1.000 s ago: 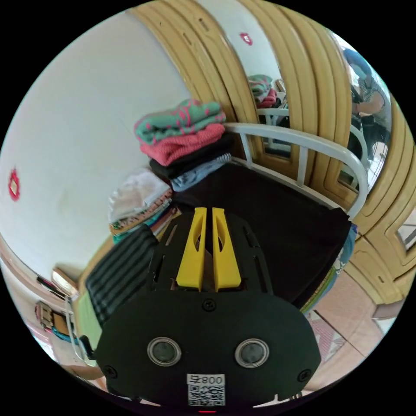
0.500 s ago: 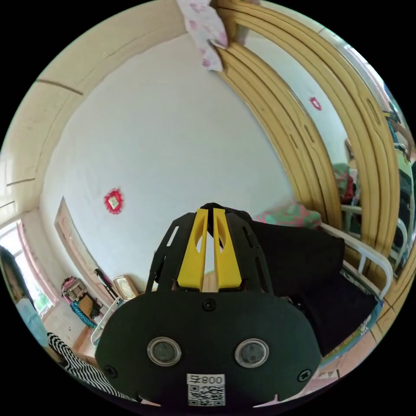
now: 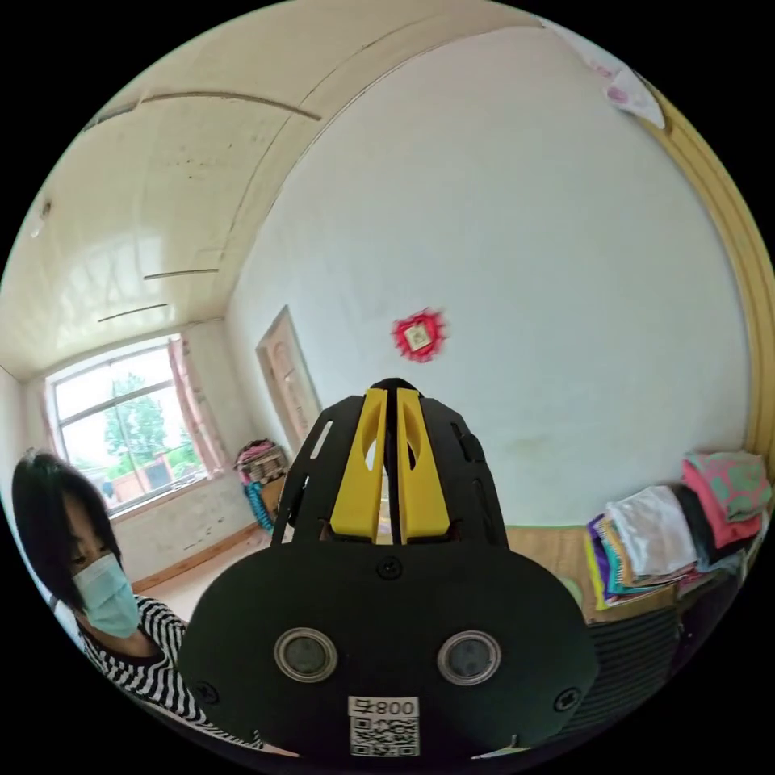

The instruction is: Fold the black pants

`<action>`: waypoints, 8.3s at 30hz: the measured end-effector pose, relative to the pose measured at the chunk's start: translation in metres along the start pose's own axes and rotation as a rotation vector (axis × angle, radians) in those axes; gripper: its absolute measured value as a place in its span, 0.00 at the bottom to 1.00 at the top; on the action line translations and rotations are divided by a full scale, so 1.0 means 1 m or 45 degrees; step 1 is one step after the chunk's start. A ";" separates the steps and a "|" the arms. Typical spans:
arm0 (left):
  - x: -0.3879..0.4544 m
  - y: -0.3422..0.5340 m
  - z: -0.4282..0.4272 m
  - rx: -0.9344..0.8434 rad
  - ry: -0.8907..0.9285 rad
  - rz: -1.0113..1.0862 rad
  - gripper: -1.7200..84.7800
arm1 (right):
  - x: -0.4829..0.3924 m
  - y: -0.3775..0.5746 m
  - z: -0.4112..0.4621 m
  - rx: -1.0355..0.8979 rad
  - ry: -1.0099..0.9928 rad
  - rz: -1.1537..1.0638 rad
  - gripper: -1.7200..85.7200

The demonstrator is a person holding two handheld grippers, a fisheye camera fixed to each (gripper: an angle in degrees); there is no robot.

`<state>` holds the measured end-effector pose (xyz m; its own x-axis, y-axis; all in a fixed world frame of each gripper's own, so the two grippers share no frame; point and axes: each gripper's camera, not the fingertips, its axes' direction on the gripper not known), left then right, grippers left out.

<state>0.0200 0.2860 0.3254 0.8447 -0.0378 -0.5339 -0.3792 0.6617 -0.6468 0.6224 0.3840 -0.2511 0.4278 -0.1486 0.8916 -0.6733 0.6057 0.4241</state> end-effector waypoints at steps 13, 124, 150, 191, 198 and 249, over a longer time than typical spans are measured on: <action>-0.009 0.153 -0.196 -0.283 -0.606 -0.420 0.09 | 0.017 0.227 0.242 -0.462 -0.401 0.318 0.04; -0.069 0.418 -0.552 -0.665 -0.673 -0.846 0.12 | 0.548 0.476 -0.169 -0.919 0.683 1.261 0.04; -0.081 0.392 -0.475 -0.908 -0.644 -0.765 0.11 | 0.559 0.454 -0.238 -0.773 0.636 1.447 0.09; -0.023 0.242 -0.485 -0.700 -0.819 -0.734 0.02 | 0.548 0.434 -0.144 -0.829 0.560 1.473 0.05; -0.042 0.158 -0.499 -0.569 -0.938 -0.559 0.02 | 0.522 0.389 -0.101 -0.834 0.468 1.296 0.04; -0.258 0.040 -0.356 -1.064 -0.763 -0.932 0.06 | 0.520 0.411 0.376 -1.687 0.774 0.208 0.09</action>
<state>-0.3470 0.0557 0.2435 0.9126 0.2953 0.2827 0.3112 -0.0533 -0.9489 0.3414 0.2622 0.4470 0.8113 0.1327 0.5694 0.1522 0.8924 -0.4249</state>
